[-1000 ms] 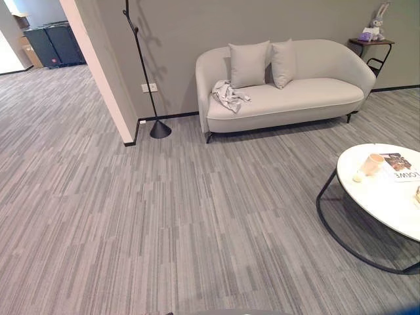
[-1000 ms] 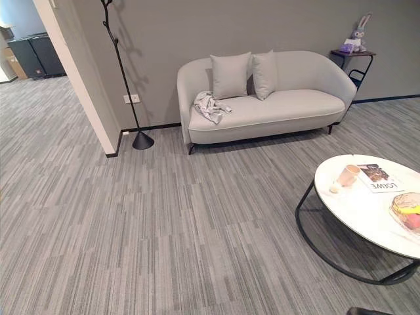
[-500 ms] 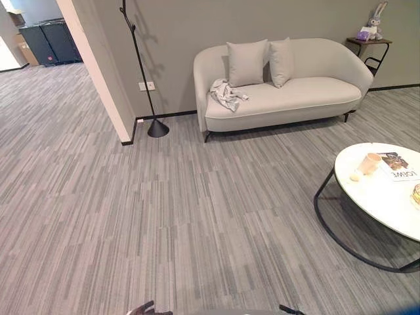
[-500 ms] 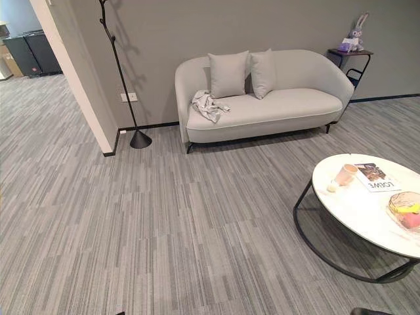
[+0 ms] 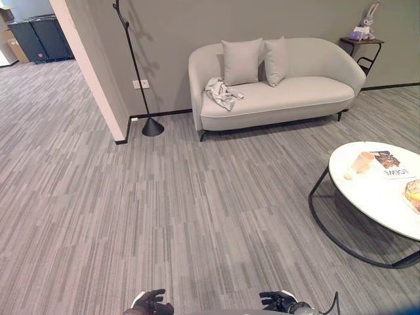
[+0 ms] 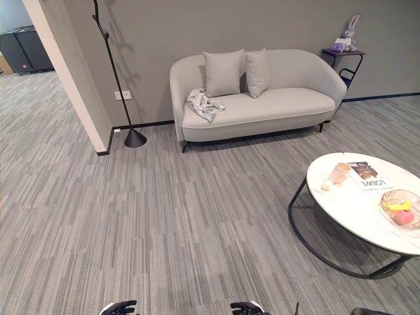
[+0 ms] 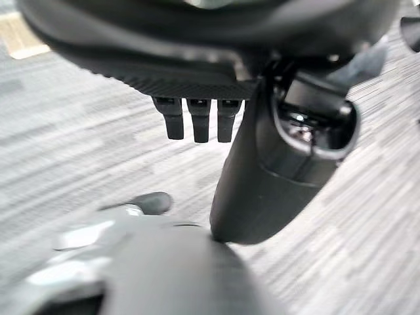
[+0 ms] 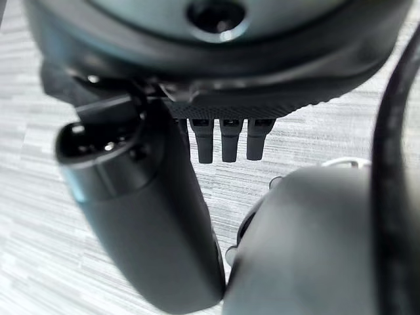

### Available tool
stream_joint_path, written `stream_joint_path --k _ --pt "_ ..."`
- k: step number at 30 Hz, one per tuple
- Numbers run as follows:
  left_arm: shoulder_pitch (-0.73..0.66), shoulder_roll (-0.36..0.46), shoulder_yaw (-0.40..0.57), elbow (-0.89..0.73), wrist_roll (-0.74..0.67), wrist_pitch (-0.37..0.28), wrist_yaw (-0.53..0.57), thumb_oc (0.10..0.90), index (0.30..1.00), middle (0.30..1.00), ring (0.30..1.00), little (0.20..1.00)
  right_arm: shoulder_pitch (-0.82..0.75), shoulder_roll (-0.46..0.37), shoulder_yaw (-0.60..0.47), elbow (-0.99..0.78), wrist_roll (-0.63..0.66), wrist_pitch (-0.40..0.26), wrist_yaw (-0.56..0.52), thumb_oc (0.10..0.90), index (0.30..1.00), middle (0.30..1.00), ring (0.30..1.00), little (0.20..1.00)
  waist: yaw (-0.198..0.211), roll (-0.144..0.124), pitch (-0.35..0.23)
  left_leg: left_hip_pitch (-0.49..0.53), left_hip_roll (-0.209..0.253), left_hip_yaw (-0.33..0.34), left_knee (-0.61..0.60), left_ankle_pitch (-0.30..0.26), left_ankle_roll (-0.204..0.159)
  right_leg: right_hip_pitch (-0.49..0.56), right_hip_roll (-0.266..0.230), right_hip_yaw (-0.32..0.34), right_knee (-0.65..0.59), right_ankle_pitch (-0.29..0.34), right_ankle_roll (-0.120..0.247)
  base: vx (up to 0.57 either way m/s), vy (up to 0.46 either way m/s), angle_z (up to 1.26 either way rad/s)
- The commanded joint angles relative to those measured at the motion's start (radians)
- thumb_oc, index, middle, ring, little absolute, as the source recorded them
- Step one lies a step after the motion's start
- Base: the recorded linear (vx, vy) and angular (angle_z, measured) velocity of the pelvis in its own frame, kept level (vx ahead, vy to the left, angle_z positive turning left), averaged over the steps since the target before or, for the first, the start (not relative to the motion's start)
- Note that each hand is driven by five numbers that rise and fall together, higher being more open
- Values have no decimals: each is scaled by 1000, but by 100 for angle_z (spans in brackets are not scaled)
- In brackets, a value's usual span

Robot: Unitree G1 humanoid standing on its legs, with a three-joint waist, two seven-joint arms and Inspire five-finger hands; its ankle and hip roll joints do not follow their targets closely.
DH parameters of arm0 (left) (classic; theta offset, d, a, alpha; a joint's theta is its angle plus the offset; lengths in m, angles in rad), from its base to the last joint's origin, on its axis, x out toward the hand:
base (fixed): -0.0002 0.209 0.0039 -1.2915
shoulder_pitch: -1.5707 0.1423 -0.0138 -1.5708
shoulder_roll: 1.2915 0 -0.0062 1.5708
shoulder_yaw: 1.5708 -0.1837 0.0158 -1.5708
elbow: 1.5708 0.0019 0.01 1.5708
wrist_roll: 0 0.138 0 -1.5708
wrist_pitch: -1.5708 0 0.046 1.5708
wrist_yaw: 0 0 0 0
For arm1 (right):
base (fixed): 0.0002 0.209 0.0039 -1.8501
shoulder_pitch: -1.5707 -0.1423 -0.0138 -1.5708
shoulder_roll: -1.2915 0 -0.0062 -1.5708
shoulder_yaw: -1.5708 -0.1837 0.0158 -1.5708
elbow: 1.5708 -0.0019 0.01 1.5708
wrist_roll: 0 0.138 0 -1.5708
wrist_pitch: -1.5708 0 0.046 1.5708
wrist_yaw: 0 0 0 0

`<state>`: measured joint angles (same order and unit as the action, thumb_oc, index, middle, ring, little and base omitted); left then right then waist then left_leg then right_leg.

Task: Hang the clothes on the sofa on the clothes rack.

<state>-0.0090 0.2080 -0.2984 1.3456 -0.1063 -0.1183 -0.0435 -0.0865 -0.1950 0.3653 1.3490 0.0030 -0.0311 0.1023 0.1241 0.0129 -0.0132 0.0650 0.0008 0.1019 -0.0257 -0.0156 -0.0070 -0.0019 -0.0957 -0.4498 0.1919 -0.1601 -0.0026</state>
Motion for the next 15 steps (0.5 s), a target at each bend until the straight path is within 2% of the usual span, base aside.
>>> stream_joint_path --k 1,8,13,15 --pt "-12 -79 -8 55 72 2 -18 800 900 900 900 900 7 -1 60 76 -91 24 5 800 900 900 900 900 -9 -17 0 15 29 43 -49 -7 -31 80 -69 1 -240 169 102 10 16 -4" --pt "-13 -80 -28 36 82 -4 -7 800 900 900 900 900 3 -18 54 66 -92 22 -1 800 900 900 900 900 -19 -14 5 9 24 44 -49 -7 -27 73 -70 6 -241 173 105 -14 9 -6" --pt "-19 -82 -53 33 105 -3 -9 800 900 900 900 900 19 -29 30 80 -75 23 0 800 900 900 900 900 -7 -14 6 12 16 39 -50 -13 -20 77 -78 -5 -238 173 111 -24 58 0" --pt "-32 -83 -59 29 98 -2 -15 800 900 900 900 900 7 -35 -18 124 -36 35 -13 800 900 900 900 900 0 -11 10 10 5 32 -48 -16 -12 74 -88 -9 -227 179 118 -34 105 6"
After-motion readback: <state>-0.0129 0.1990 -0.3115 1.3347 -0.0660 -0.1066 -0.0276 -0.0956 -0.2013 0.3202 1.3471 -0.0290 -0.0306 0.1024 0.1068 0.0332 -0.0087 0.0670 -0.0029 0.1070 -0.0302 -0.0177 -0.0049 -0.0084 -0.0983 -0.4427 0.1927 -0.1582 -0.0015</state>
